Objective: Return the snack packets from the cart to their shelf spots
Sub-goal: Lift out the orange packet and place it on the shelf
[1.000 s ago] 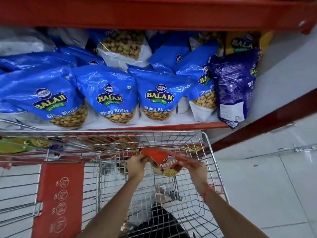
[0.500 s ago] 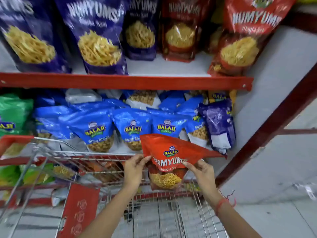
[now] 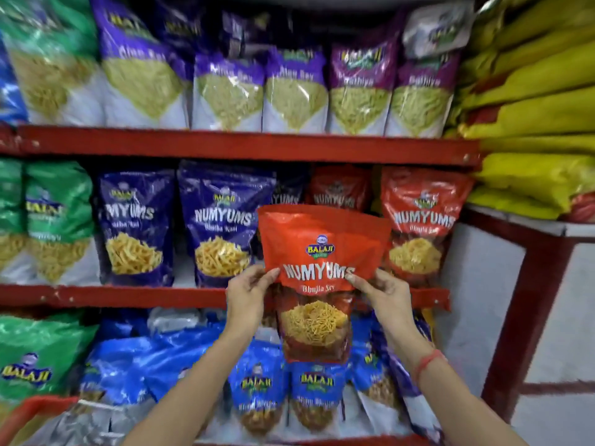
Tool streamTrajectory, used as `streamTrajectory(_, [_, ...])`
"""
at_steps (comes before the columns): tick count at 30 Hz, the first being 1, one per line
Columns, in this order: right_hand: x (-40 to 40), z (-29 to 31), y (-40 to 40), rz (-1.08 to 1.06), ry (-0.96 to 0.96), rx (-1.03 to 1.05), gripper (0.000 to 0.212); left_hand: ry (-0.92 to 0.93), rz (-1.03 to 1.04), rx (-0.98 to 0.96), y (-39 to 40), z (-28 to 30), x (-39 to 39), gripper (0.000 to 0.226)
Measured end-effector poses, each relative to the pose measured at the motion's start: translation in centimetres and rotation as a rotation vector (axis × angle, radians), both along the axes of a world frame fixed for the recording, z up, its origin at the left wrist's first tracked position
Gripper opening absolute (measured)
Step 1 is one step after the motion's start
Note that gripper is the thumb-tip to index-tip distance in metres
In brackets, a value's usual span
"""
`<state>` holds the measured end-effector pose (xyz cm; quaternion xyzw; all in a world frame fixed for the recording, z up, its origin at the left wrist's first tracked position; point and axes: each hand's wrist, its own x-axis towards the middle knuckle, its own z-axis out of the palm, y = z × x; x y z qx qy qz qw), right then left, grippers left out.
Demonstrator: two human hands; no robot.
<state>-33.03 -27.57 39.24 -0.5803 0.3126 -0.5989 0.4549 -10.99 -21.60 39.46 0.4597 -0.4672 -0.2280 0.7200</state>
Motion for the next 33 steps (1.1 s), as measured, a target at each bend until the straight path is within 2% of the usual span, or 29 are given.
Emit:
streamTrajectory(2, [0.3, 3.1, -1.6, 0.011, -0.03, -0.038, 0.015, -0.003, 0.02, -0.061, -1.6, 3.0, 0.1, 0.009])
streamTrajectory(6, [1.5, 7.4, -4.8, 0.031, -0.065, -0.026, 0.024, 0.086, 0.059, -0.114, -5.2, 6.8, -0.3, 0.022])
streamTrajectory(9, [2.5, 8.2, -7.9, 0.001, -0.083, 0.015, 0.015, 0.144, 0.113, -0.065, -8.4, 7.6, -0.6, 0.022])
streamTrajectory(13, [3.2, 7.5, -12.1, -0.058, -0.071, 0.048, 0.006, 0.191, 0.191, -0.004, -12.6, 6.7, -1.2, 0.011])
streamTrajectory(18, [4.4, 6.8, -16.8, -0.136, -0.048, 0.075, 0.017, 0.361, 0.225, 0.038, -17.1, 6.6, -1.0, 0.009])
streamTrajectory(21, [5.2, 6.3, -19.7, -0.101, -0.093, 0.071, 0.036, 0.422, 0.17, 0.012, -19.7, 6.9, -0.4, 0.004])
streamTrajectory(22, [5.5, 6.3, -20.5, -0.094, -0.11, 0.077, 0.033, 0.416, 0.164, 0.017, -20.4, 6.9, -0.2, 0.004])
streamTrajectory(24, [6.1, 6.1, -21.6, -0.102, -0.123, 0.118, 0.007, 0.353, 0.185, 0.04, -21.4, 6.4, 0.2, 0.014])
streamTrajectory(26, [6.2, 5.3, -22.3, -0.105, -0.113, 0.153, 0.007, 0.319, 0.181, 0.045, -22.0, 5.7, 0.4, 0.016])
streamTrajectory(28, [6.2, 4.2, -22.8, -0.116, -0.097, 0.162, 0.012, 0.307, 0.16, 0.038, -22.1, 5.0, 0.5, 0.009])
streamTrajectory(29, [6.1, 3.7, -22.9, -0.124, -0.087, 0.155, 0.007, 0.294, 0.15, 0.03, -22.1, 4.8, 0.6, 0.008])
streamTrajectory(33, [6.0, 3.5, -22.8, -0.084, -0.045, 0.148, 0.006, 0.198, 0.074, 0.081, -21.7, 4.0, 1.1, 0.024])
